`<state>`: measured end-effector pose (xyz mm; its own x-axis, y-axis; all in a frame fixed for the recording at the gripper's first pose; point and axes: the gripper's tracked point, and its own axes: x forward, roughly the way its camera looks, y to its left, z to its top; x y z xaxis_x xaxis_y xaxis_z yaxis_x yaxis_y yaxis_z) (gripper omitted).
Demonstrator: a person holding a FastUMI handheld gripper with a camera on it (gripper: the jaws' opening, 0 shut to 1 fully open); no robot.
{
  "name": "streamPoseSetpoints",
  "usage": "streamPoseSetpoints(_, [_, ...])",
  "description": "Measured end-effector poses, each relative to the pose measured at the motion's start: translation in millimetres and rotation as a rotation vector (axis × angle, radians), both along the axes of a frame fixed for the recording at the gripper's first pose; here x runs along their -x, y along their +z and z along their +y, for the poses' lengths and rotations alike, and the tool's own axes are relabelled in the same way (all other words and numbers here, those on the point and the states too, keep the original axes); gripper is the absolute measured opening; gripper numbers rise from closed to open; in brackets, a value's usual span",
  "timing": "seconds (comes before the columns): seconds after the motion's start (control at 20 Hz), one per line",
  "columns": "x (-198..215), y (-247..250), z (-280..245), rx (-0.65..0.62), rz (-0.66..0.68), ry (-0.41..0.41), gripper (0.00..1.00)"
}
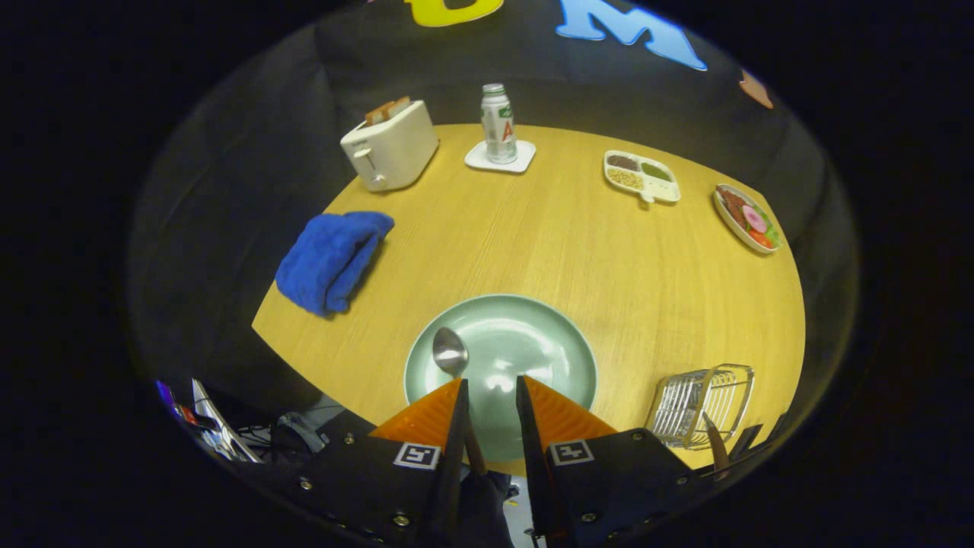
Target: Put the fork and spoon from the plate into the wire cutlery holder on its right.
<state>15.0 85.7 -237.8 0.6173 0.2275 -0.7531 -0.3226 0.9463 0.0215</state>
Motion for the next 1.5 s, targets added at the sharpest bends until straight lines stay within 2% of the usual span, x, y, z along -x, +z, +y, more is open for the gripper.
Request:
streamPoseSetpoints(0.4, [11, -71, 18, 0.093, 0.150, 0.147, 0.38])
streamPoseSetpoints(0.65, [15, -95, 24, 0.106, 0.209, 0.188, 0.38])
streamPoseSetpoints(0.75, [8, -104, 19, 0.138, 0.208, 0.173, 0.38])
streamPoseSetpoints(0.8, [13, -101, 18, 0.133, 0.229, 0.185, 0.15])
streamPoseSetpoints(0.9, [12, -101, 23, 0.113, 0.213, 0.200, 0.16])
streamPoseSetpoints(0.95, [10, -100, 17, 0.123, 0.200, 0.172, 0.16])
streamPoseSetpoints(1.0, [11, -99, 15, 0.126, 0.197, 0.159, 0.02])
streamPoseSetpoints(1.5, [5, -71, 3, -0.020, 0.172, -0.008, 0.02])
